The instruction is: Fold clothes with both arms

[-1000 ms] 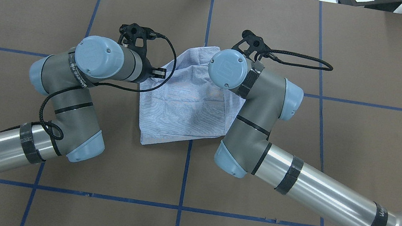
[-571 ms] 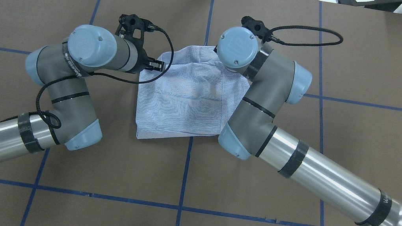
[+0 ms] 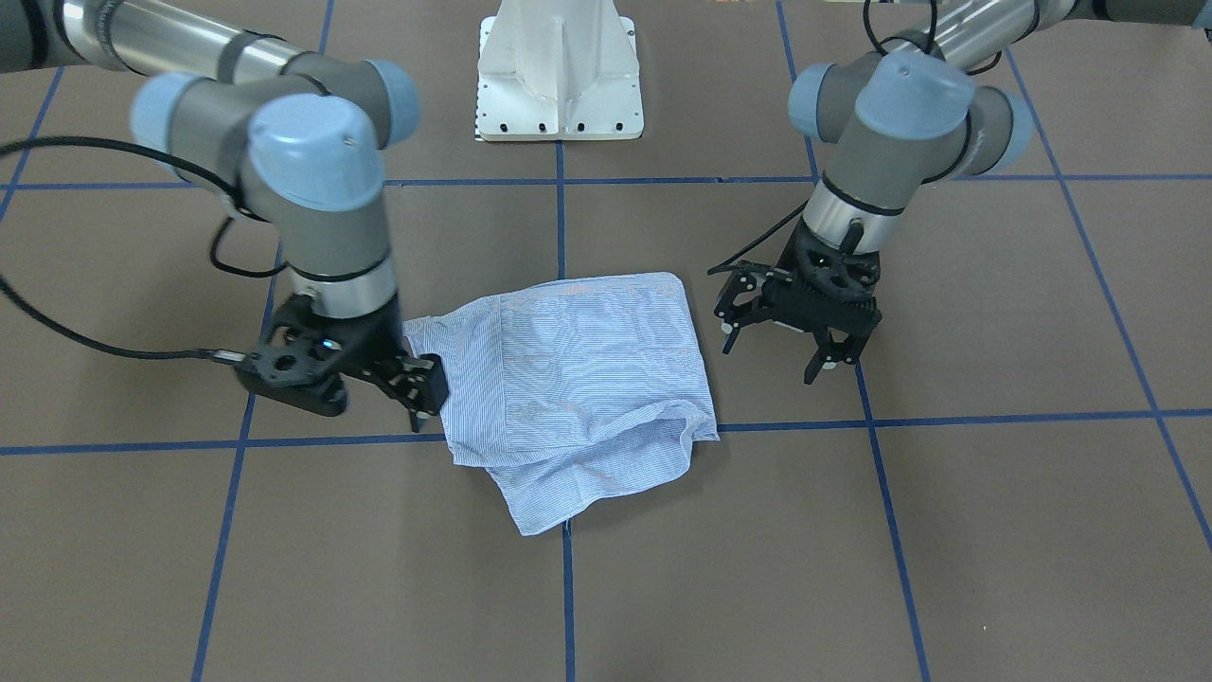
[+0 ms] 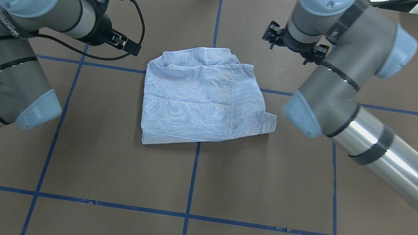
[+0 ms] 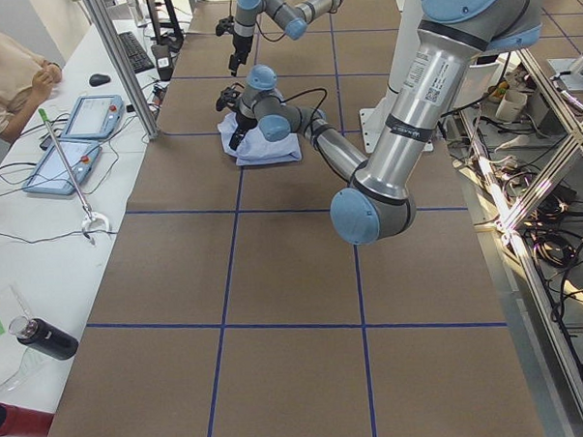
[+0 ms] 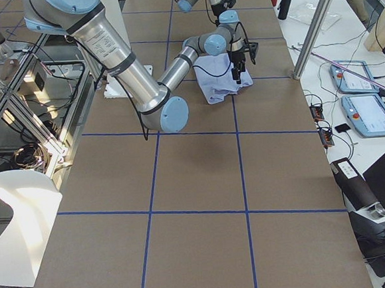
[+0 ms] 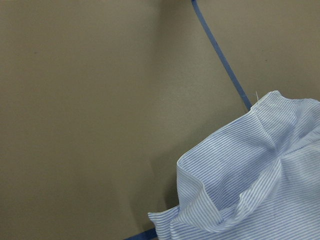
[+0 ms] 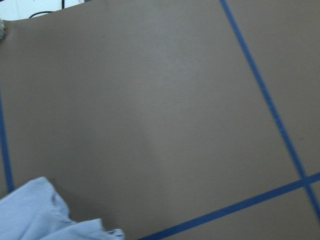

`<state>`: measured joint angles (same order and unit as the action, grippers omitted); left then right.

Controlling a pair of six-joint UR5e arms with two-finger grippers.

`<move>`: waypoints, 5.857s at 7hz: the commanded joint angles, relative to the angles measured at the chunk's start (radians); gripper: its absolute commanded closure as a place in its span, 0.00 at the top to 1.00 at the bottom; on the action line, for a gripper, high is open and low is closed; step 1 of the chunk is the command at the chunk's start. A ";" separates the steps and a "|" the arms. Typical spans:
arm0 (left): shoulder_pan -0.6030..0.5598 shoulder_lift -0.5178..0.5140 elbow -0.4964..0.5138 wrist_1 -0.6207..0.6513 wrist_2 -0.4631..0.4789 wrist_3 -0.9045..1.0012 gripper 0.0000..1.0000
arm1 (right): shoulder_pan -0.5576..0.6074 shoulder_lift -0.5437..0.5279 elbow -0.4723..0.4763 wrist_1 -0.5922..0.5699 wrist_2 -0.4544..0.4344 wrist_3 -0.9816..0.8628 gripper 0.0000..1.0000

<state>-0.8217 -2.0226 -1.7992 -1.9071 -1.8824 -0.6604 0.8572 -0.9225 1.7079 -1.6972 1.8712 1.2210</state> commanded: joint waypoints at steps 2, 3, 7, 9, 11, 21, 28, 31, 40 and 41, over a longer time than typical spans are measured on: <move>-0.252 0.198 -0.170 0.161 -0.120 0.482 1.00 | 0.317 -0.368 0.234 -0.079 0.238 -0.576 1.00; -0.366 0.243 -0.161 0.164 -0.166 0.646 1.00 | 0.445 -0.474 0.236 -0.076 0.308 -0.806 1.00; -0.424 0.354 -0.096 0.149 -0.241 0.676 1.00 | 0.736 -0.846 0.231 -0.061 0.361 -1.382 1.00; -0.471 0.376 -0.051 0.148 -0.262 0.685 1.00 | 0.738 -0.926 0.217 0.092 0.371 -1.267 1.00; -0.669 0.435 0.012 0.196 -0.499 0.769 1.00 | 0.737 -0.931 0.191 0.172 0.373 -1.201 1.00; -0.821 0.496 0.144 0.386 -0.443 1.029 1.00 | 0.738 -0.931 0.193 0.175 0.375 -1.203 1.00; -0.820 0.507 0.173 0.338 -0.442 1.032 1.00 | 0.737 -0.931 0.191 0.175 0.376 -1.201 1.00; -0.820 0.509 0.175 0.338 -0.442 1.033 1.00 | 0.737 -0.931 0.191 0.175 0.376 -1.201 1.00; -0.820 0.509 0.173 0.338 -0.443 1.033 1.00 | 0.737 -0.929 0.193 0.175 0.378 -1.201 1.00; -0.820 0.509 0.173 0.338 -0.443 1.033 1.00 | 0.738 -0.929 0.193 0.175 0.378 -1.201 1.00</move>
<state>-1.6414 -1.5140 -1.6260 -1.5691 -2.3255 0.3727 1.5940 -1.8516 1.9005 -1.5217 2.2488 0.0199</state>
